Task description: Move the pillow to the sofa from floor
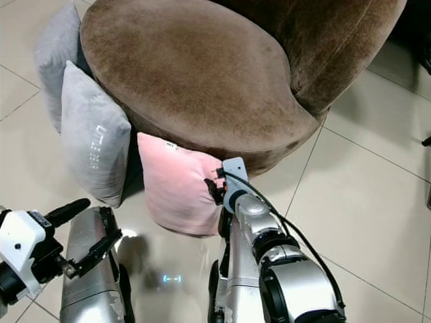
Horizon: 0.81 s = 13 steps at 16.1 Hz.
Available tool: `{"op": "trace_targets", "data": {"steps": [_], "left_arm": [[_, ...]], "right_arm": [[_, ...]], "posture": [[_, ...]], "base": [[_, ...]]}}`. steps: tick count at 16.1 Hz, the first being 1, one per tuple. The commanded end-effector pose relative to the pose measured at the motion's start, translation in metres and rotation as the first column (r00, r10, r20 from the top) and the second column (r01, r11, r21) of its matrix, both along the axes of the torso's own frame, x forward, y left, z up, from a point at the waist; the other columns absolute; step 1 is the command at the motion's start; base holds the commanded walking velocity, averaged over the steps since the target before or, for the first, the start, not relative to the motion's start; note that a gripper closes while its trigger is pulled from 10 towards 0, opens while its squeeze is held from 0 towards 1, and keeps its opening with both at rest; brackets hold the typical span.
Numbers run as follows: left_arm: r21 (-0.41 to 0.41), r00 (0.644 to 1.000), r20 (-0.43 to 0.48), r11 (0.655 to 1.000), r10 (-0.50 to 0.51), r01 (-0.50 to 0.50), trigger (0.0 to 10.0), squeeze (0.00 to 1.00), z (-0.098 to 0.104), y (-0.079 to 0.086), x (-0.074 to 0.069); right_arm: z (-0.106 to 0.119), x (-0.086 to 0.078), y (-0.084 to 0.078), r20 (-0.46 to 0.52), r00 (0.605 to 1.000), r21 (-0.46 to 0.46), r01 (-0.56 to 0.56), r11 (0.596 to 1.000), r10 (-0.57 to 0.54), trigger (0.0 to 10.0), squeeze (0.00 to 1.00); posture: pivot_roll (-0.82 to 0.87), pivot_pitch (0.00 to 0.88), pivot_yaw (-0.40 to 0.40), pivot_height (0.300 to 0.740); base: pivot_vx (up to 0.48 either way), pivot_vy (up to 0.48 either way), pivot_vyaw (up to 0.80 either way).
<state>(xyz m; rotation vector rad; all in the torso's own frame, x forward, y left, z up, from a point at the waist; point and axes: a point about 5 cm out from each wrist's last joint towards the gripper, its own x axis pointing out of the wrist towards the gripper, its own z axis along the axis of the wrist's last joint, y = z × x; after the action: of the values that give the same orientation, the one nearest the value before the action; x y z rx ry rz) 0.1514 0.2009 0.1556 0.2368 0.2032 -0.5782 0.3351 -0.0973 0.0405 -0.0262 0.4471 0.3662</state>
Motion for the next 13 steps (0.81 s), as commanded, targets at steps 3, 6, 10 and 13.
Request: {"op": "trace_targets", "data": {"steps": [3,6,10,13], "left_arm": [[-0.003,0.999,-0.028,1.0,-0.02,0.02,10.0,0.0,-0.0038,-0.0014,-0.0012],[-0.006,0.998,-0.046,0.999,-0.038,0.038,10.0,0.0,-0.006,-0.0025,-0.0023],[-0.005,0.998,-0.045,0.999,-0.04,0.04,10.0,0.0,-0.0059,-0.0024,-0.0014],[-0.004,0.998,-0.042,0.999,-0.041,0.041,10.0,0.0,-0.0062,-0.0022,-0.0001]], "right_arm": [[-0.0117,-0.0086,-0.0033,-0.047,0.999,0.005,-0.003,1.0,0.004,0.0,0.0],[-0.0138,-0.0107,-0.0021,-0.05,0.999,0.008,-0.012,1.0,0.012,0.0,0.0],[-0.015,-0.0119,-0.0011,-0.055,0.998,0.009,-0.018,1.0,0.019,0.0,0.0],[-0.0154,-0.0126,0.0012,-0.054,0.998,0.006,-0.033,0.999,0.034,0.0,0.0]], "posture": [[0.16,0.28,-0.153,0.486],[0.16,0.269,-0.149,0.486],[0.17,0.26,-0.148,0.486],[0.17,0.252,-0.144,0.486]], "base": [[0.0,0.0,0.0],[0.0,0.0,0.0],[0.0,0.0,0.0],[0.0,0.0,0.0]]}}
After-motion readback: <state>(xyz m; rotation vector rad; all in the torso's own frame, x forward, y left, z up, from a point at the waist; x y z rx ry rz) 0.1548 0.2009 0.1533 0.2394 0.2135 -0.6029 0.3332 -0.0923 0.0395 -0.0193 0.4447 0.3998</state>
